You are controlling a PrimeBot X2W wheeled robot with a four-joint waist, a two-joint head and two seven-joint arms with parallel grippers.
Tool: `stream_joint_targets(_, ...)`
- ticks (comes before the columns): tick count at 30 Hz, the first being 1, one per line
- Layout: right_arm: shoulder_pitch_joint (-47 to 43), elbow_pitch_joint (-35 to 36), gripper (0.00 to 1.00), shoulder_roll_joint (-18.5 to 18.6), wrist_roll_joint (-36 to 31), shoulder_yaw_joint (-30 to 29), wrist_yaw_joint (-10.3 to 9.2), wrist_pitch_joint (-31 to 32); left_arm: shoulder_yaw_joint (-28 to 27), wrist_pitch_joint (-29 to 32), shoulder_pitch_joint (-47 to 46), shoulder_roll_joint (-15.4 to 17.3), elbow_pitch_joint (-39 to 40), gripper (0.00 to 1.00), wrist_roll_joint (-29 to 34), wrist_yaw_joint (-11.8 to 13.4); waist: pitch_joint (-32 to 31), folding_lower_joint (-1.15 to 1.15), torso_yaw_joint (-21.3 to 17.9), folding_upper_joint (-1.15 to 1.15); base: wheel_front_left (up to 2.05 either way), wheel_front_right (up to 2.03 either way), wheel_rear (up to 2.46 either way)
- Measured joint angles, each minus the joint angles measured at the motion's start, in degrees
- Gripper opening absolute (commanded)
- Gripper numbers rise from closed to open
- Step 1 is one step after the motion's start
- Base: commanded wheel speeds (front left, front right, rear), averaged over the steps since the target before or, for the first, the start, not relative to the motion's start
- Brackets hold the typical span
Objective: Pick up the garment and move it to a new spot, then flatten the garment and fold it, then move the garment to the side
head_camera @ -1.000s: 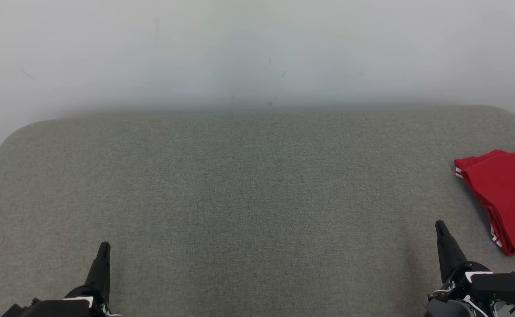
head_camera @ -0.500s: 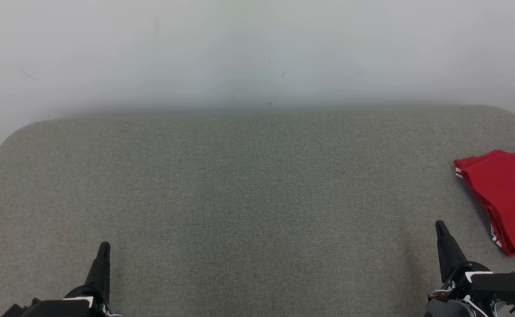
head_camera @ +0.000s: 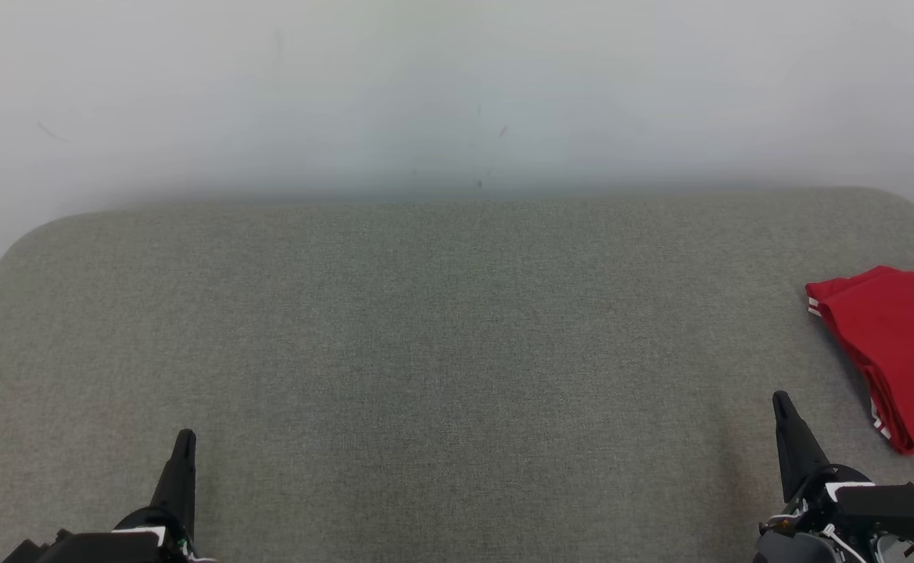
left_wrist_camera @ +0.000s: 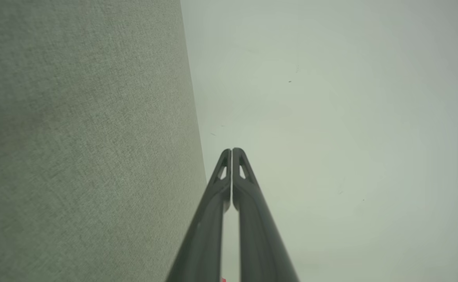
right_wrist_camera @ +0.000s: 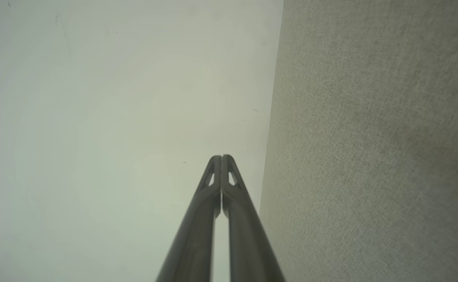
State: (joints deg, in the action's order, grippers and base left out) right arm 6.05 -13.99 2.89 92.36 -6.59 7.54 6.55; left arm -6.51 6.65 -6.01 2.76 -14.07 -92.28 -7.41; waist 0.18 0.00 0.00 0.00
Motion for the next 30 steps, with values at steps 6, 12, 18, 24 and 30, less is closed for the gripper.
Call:
stream_joint_targets(6, 0.01, 0.00, 0.00, 0.00, 0.00, 0.00, 0.00, 0.00, 0.00, 0.00, -0.01, 0.00, 0.00, 0.00, 0.00, 0.00, 0.00, 0.00, 0.00, 0.00, 0.00, 0.00, 0.00)
stream_joint_targets(12, 0.01, 0.00, 0.00, 0.00, 0.00, 0.00, 0.00, 0.00, 0.00, 0.00, -0.01, 0.00, 0.01, 0.00, 0.00, 0.00, 0.00, 0.00, 0.00, 0.00, 0.00, 0.00, 0.00)
stream_joint_targets(18, 0.01, 0.02, 0.00, 0.00, 0.00, 0.00, 0.00, 0.00, 0.00, 0.00, -0.01, 0.00, 0.01, 0.00, 0.00, 0.00, 0.00, 0.00, 0.00, 0.00, 0.00, 0.00, 0.00)
stream_joint_targets(24, 0.01, 0.00, 0.00, 0.00, 0.00, 0.00, 0.00, 0.00, 0.00, 0.00, -0.01, 0.01, 0.01, 0.00, 0.00, 0.00, 0.00, 0.00, 0.00, 0.00, 0.00, 0.00, 0.00)
stream_joint_targets(30, 0.01, 0.02, 0.00, 0.00, 0.00, 0.00, 0.00, 0.00, 0.00, 0.00, -0.01, 0.00, 0.01, 0.00, 0.00, 0.00, 0.00, 0.00, 0.00, 0.00, 0.00, 0.00, 0.00)
